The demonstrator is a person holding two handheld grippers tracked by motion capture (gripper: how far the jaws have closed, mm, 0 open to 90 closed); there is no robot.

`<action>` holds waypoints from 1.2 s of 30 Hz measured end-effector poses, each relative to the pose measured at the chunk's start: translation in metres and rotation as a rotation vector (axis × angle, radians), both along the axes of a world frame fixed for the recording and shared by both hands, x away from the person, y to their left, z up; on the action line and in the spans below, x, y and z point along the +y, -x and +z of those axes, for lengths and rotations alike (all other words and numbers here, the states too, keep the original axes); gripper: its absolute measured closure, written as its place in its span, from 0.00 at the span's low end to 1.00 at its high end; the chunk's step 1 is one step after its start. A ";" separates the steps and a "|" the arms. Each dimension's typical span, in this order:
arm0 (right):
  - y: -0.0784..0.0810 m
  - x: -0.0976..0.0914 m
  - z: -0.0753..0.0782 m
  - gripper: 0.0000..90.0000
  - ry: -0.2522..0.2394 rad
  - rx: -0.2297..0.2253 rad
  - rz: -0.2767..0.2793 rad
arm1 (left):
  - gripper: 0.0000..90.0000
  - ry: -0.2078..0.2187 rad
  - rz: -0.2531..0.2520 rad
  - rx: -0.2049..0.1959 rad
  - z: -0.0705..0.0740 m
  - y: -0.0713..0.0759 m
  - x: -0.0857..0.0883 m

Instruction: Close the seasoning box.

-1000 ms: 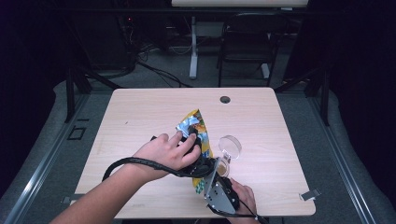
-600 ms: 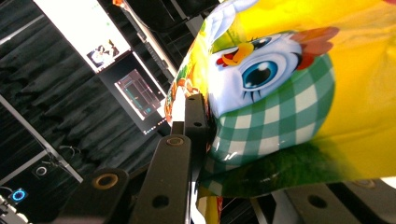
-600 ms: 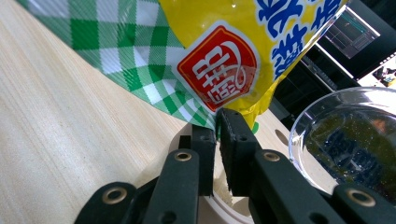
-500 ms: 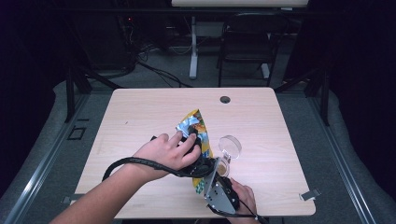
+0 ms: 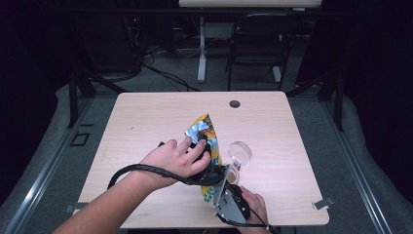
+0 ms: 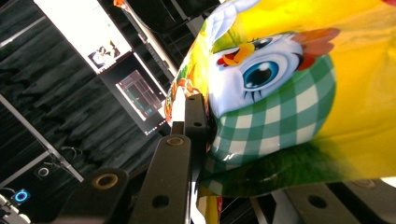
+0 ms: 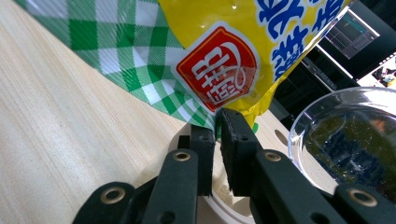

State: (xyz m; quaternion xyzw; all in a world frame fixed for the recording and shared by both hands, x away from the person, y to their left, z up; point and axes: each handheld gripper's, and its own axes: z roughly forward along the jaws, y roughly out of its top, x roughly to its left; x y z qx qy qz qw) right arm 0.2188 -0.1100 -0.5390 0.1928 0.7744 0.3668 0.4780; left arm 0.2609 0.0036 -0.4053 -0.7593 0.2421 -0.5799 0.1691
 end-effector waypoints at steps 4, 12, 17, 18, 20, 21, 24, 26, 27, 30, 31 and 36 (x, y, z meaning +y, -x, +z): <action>0.000 0.000 0.000 0.92 0.000 0.000 0.000 | 0.91 -0.002 -0.002 -0.002 0.000 0.000 0.000; 0.000 0.000 0.000 0.92 0.001 0.000 -0.001 | 0.91 0.000 -0.001 0.001 0.000 0.000 0.000; 0.000 0.000 0.000 0.92 0.000 0.000 0.000 | 0.91 -0.001 -0.005 -0.001 0.001 0.001 -0.001; 0.000 0.000 0.000 0.92 0.000 0.000 0.000 | 0.91 -0.001 -0.005 -0.001 0.001 0.001 -0.001; 0.000 0.000 0.000 0.92 0.000 0.000 0.000 | 0.91 -0.001 -0.005 -0.001 0.001 0.001 -0.001; 0.000 0.000 0.000 0.92 0.001 0.001 0.000 | 0.91 0.000 -0.002 0.001 0.001 0.001 0.000; 0.000 0.000 0.000 0.92 0.000 -0.002 -0.001 | 0.91 -0.001 -0.004 -0.001 0.001 0.001 -0.001; 0.000 0.000 0.000 0.92 0.001 -0.002 -0.001 | 0.91 -0.001 -0.005 -0.001 0.001 0.001 -0.001; 0.000 0.000 0.000 0.92 0.002 -0.001 -0.003 | 0.91 -0.003 -0.007 -0.003 0.001 0.001 -0.001; 0.000 0.000 0.000 0.92 0.000 -0.002 -0.001 | 0.91 -0.005 -0.006 -0.003 0.001 0.001 -0.001; 0.000 0.000 0.000 0.92 0.000 -0.001 -0.001 | 0.91 -0.005 -0.007 -0.003 0.001 0.001 -0.001; 0.000 0.000 0.000 0.92 0.000 -0.002 -0.001 | 0.91 -0.005 -0.007 -0.003 0.001 0.001 -0.001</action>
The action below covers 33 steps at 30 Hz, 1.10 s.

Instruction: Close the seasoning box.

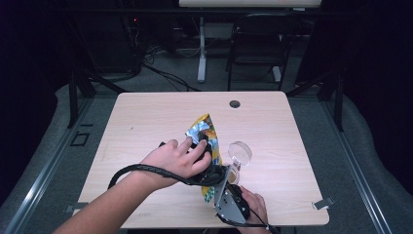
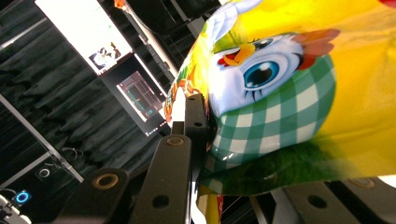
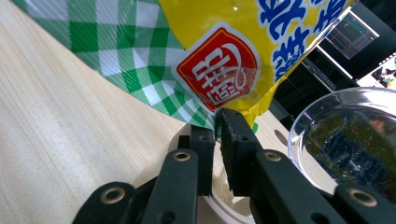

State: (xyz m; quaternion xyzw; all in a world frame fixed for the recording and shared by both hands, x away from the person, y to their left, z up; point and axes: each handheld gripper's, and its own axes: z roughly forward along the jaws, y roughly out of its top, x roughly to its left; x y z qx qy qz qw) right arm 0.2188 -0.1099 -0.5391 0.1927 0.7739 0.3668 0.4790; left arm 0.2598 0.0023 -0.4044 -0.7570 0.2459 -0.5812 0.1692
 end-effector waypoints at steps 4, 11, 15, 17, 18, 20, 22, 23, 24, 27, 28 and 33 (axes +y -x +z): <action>0.000 0.000 0.000 0.92 0.000 0.001 0.000 | 0.91 -0.001 -0.001 -0.001 0.000 0.000 0.000; 0.000 0.000 0.000 0.92 0.000 0.000 0.000 | 0.91 0.000 0.000 0.001 0.000 0.000 0.000; 0.000 0.000 0.000 0.92 -0.001 0.001 0.001 | 0.91 0.001 0.000 0.002 0.000 0.000 0.000; 0.000 0.000 0.000 0.92 -0.001 0.001 0.000 | 0.91 0.003 -0.008 -0.003 0.000 0.000 0.000; 0.000 0.000 0.000 0.92 -0.001 0.001 0.000 | 0.91 0.004 -0.007 -0.003 0.000 0.000 0.000; 0.000 0.000 0.000 0.92 -0.001 0.001 0.000 | 0.91 -0.002 0.001 0.003 0.001 0.001 -0.001; 0.000 0.000 0.000 0.92 -0.001 0.001 0.000 | 0.91 -0.001 -0.001 0.002 0.000 0.001 -0.001; 0.000 0.000 0.000 0.92 -0.002 0.000 0.001 | 0.91 -0.002 -0.002 0.001 0.000 0.001 -0.001; 0.000 0.000 0.000 0.92 -0.001 0.001 0.001 | 0.91 -0.002 -0.002 0.001 0.000 0.001 -0.001; 0.000 0.000 0.000 0.92 -0.001 0.000 0.001 | 0.91 -0.003 -0.002 0.001 0.000 0.001 -0.001; 0.000 0.000 0.000 0.92 -0.002 0.001 0.001 | 0.91 -0.002 -0.001 0.001 0.000 0.001 -0.001; 0.000 0.000 0.000 0.92 0.002 0.001 -0.001 | 0.91 0.002 -0.001 0.002 0.000 0.001 -0.001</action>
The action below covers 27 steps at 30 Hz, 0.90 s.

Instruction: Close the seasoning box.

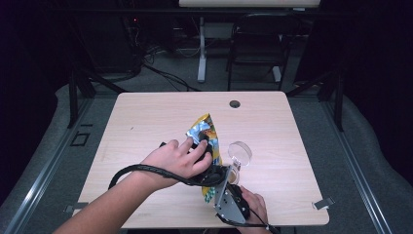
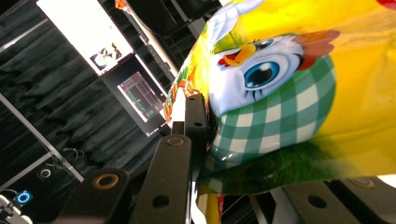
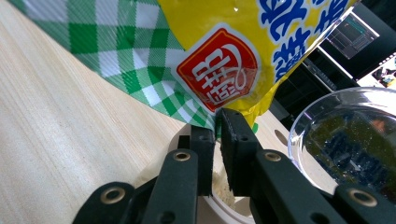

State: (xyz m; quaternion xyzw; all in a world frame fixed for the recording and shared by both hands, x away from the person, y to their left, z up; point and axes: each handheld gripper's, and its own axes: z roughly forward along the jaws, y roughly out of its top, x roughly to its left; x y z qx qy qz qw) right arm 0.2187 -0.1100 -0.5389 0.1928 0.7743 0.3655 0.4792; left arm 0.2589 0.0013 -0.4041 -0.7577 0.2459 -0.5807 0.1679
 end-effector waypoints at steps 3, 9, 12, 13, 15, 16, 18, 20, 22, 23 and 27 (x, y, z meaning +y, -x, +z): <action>0.000 0.000 0.000 0.92 0.001 0.000 0.000 | 0.91 -0.002 -0.001 -0.002 0.000 0.000 0.000; 0.000 0.000 0.000 0.92 0.001 0.000 0.000 | 0.91 0.002 -0.001 0.000 0.000 0.000 0.000; 0.000 0.000 0.000 0.92 0.000 0.001 0.000 | 0.91 -0.002 -0.002 -0.001 0.000 0.000 0.000; 0.000 0.000 0.000 0.92 0.001 0.000 0.000 | 0.91 -0.005 -0.005 -0.003 0.000 0.000 -0.001; 0.000 0.000 0.000 0.92 0.000 0.001 0.001 | 0.91 -0.007 -0.006 -0.004 0.001 0.001 -0.001; 0.000 0.000 0.000 0.92 0.000 0.001 0.001 | 0.91 -0.007 -0.006 -0.004 0.001 0.001 -0.001; 0.000 0.000 0.000 0.92 0.001 -0.001 0.000 | 0.91 -0.003 -0.005 -0.003 0.000 0.001 -0.001; 0.000 0.000 0.000 0.92 0.000 0.000 0.001 | 0.91 -0.002 -0.006 -0.003 0.000 0.001 -0.001; 0.000 0.000 0.000 0.92 0.001 0.000 0.000 | 0.91 0.000 -0.013 -0.008 0.000 0.001 -0.001; 0.000 0.000 0.000 0.92 0.001 0.000 0.000 | 0.91 0.001 -0.013 -0.007 0.000 0.001 -0.001; 0.000 0.000 -0.001 0.92 -0.010 -0.004 0.004 | 0.91 -0.003 -0.009 -0.004 0.001 0.001 -0.002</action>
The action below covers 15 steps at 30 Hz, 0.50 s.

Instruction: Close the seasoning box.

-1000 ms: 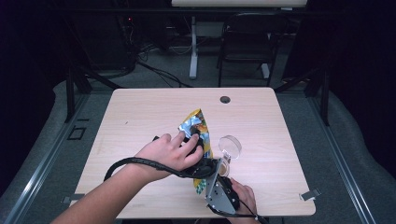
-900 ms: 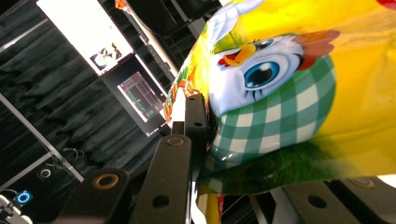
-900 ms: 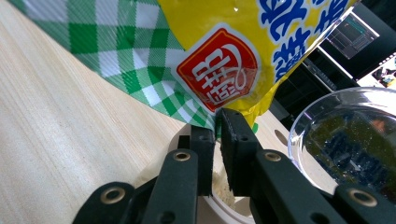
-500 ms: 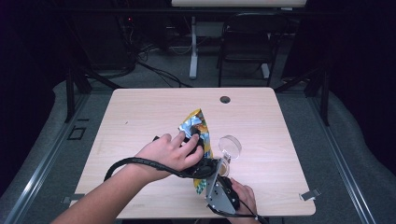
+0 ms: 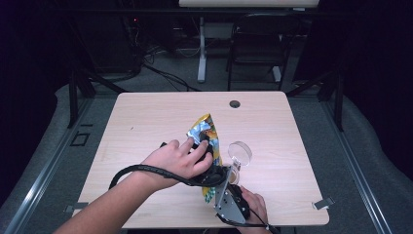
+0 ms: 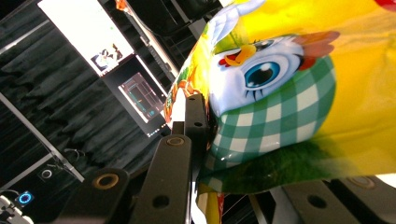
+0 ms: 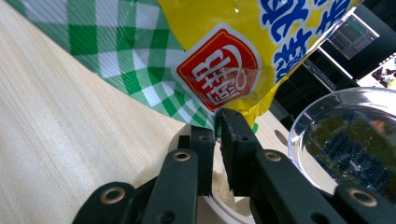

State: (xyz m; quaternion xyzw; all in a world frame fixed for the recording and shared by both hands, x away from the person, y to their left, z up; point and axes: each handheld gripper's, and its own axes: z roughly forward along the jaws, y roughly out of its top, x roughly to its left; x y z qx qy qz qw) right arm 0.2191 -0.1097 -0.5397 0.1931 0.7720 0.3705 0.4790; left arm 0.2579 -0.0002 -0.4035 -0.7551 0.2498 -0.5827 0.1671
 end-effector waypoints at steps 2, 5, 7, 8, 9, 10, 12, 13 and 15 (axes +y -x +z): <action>0.000 0.000 0.001 0.92 0.007 0.002 -0.002 | 0.91 -0.003 0.001 0.000 0.000 0.000 0.000; 0.000 0.000 0.000 0.92 0.000 0.000 0.000 | 0.91 -0.004 0.002 0.001 0.000 0.000 0.000; 0.000 0.000 0.001 0.92 0.007 0.002 -0.003 | 0.91 -0.001 0.004 0.003 0.000 0.000 0.000; 0.000 0.000 0.000 0.92 0.000 0.000 0.000 | 0.91 -0.002 0.003 0.002 0.000 0.000 0.000; 0.000 0.000 0.000 0.92 -0.001 0.000 0.000 | 0.91 0.001 0.004 0.003 0.000 0.000 0.000; 0.000 0.000 0.001 0.92 0.007 0.002 -0.003 | 0.91 0.003 -0.004 -0.002 0.000 0.000 0.001; 0.000 0.000 0.000 0.92 0.003 0.002 -0.001 | 0.91 0.002 0.001 0.002 0.000 0.000 0.000; 0.000 0.000 0.001 0.92 0.011 0.004 -0.003 | 0.91 0.002 0.001 0.002 0.000 0.000 0.000; 0.000 0.000 0.000 0.92 0.000 0.000 0.000 | 0.91 0.000 0.002 0.002 0.000 0.000 0.000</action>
